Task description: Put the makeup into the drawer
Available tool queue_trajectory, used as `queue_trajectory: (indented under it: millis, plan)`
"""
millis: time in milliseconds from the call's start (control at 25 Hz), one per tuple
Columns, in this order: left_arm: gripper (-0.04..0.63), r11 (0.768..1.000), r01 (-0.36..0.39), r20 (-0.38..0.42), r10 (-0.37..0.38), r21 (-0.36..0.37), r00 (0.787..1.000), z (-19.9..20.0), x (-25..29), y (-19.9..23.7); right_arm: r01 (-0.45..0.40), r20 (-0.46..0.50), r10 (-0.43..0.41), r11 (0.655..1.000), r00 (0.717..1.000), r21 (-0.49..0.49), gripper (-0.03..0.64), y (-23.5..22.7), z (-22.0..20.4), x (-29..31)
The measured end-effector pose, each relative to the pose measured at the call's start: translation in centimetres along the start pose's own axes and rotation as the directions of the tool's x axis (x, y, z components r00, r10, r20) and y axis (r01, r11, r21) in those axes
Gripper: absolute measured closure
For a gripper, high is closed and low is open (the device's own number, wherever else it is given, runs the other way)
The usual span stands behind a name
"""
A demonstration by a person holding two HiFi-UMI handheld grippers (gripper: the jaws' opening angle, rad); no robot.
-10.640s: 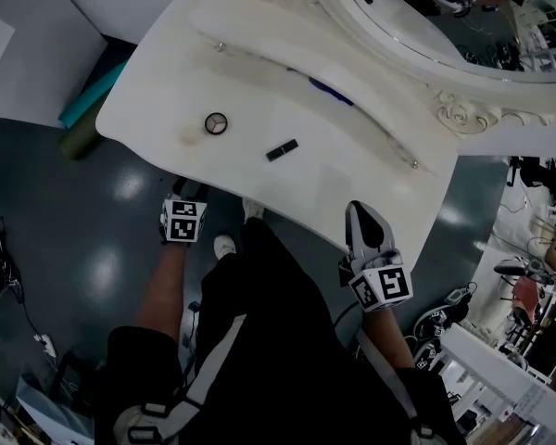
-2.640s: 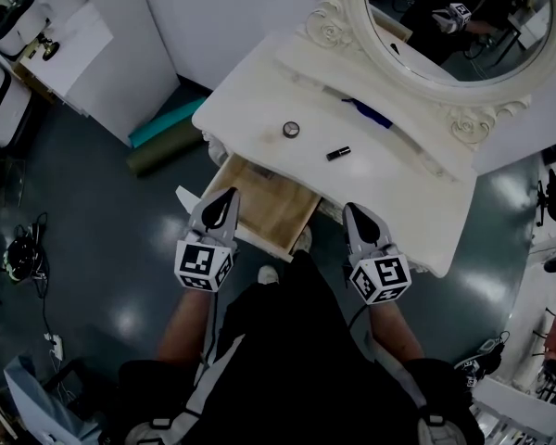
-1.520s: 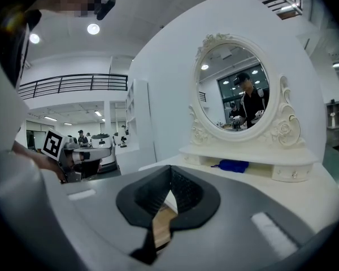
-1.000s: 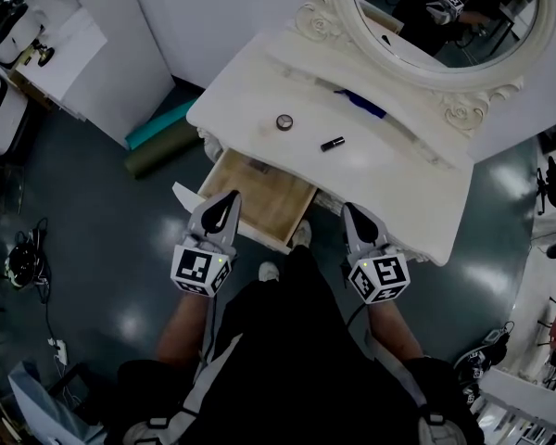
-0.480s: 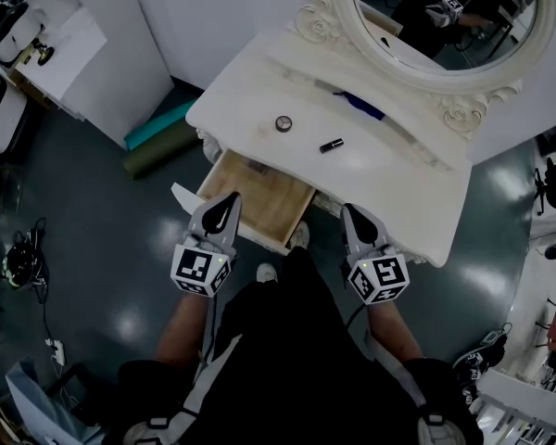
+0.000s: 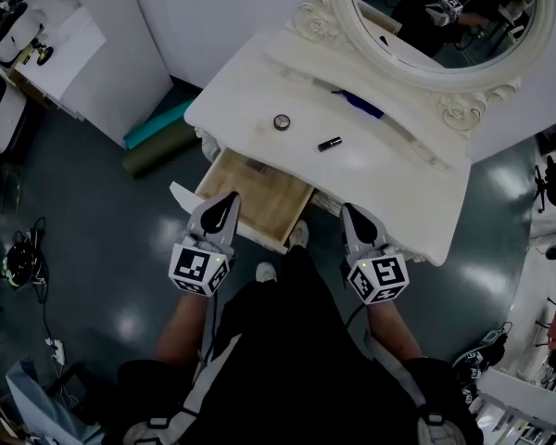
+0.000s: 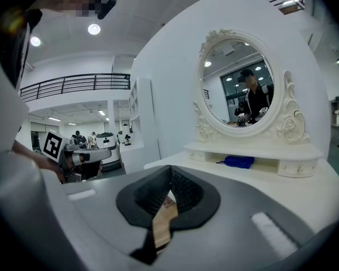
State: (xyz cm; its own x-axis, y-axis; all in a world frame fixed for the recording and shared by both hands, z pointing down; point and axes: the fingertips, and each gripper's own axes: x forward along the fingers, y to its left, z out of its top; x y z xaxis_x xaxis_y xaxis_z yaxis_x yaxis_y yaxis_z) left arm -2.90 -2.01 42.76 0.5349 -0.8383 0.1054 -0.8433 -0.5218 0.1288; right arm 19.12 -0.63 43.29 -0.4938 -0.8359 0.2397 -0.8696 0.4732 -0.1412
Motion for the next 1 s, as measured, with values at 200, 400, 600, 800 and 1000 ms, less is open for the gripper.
queue_trajectory:
  millis: [200, 400, 600, 800, 1000]
  plan:
    - [0.591, 1.000, 0.013, -0.030, -0.013, 0.000, 0.999, -0.7, 0.1, -0.3, 0.007, 0.005, -0.007, 1.000, 1.000, -0.002, 0.617, -0.1, 0.0, -0.2]
    - [0.591, 0.999, 0.027, -0.069, -0.028, -0.018, 0.997, -1.9, 0.4, -0.7, 0.020, 0.019, -0.020, 1.000, 1.000, -0.001, 0.617, -0.8, 0.5, -0.7]
    - [0.591, 0.999, 0.047, -0.091, -0.049, -0.028, 0.995, -2.8, 0.3, -1.4, 0.025, 0.024, -0.025, 1.000, 0.999, 0.004, 0.617, -0.8, 0.5, -0.9]
    - [0.595, 0.998, 0.061, -0.120, -0.065, -0.036, 0.991, -3.4, 0.1, -1.8, 0.027, 0.016, -0.028, 1.000, 0.999, 0.010, 0.617, -1.0, 0.0, -1.1]
    - [0.592, 0.997, 0.063, -0.073, -0.066, -0.032, 0.995, -2.4, 0.1, -2.2, 0.021, 0.013, -0.021, 1.000, 1.000, 0.011, 0.617, -0.8, 0.0, -1.0]
